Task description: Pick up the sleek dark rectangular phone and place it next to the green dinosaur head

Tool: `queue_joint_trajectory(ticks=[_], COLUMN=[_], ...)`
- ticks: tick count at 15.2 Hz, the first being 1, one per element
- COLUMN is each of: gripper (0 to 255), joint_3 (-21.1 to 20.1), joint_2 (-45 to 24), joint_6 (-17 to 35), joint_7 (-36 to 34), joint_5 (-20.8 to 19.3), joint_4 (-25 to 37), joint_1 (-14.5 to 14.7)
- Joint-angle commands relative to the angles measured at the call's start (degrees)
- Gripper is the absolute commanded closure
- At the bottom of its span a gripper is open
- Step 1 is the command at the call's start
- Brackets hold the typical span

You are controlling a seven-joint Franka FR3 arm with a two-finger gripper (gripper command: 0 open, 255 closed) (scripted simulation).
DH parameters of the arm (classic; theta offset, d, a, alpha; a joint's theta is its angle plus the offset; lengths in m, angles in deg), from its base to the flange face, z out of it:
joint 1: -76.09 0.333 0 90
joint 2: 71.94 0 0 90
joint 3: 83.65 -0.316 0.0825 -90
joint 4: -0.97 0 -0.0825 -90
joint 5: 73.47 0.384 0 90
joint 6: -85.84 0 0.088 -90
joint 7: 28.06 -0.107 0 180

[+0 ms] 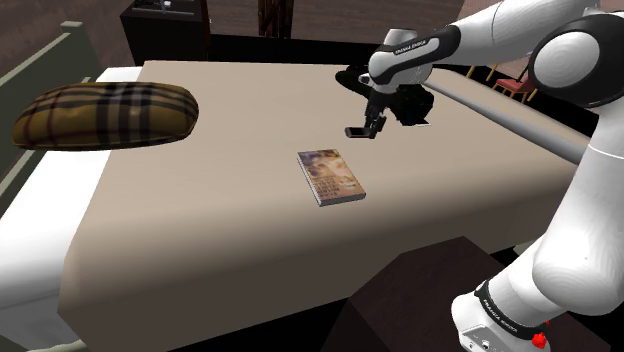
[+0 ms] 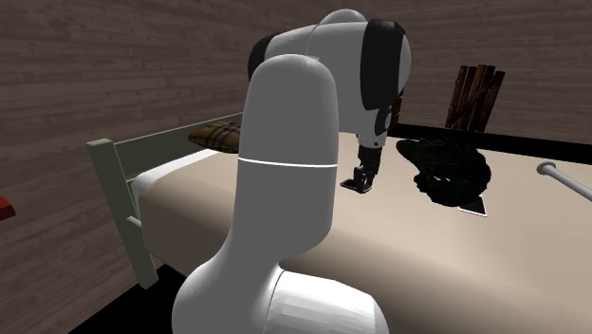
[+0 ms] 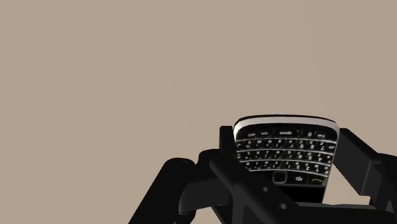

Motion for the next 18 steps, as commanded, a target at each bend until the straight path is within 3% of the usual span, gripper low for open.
queue_joint_trajectory(ticks=[1, 10, 11, 16, 18], gripper=[255, 255, 0, 0, 0], joint_3=[-0.1, -0.1, -0.1, -0.1, 0.1], joint_2=[-0.5, -0.9, -0.9, -0.9, 0.8], joint_6=[1.5, 2.2, 2.2, 2.2, -1.1], joint_7=[0.2, 0.3, 0.3, 0.3, -0.1], joint_5=[0.2, 0.4, 0.4, 0.4, -0.2], joint_4=[-0.9, -1.2, -1.2, -1.2, 0.4], joint_1=[0.0, -0.1, -0.1, -0.1, 0.1])
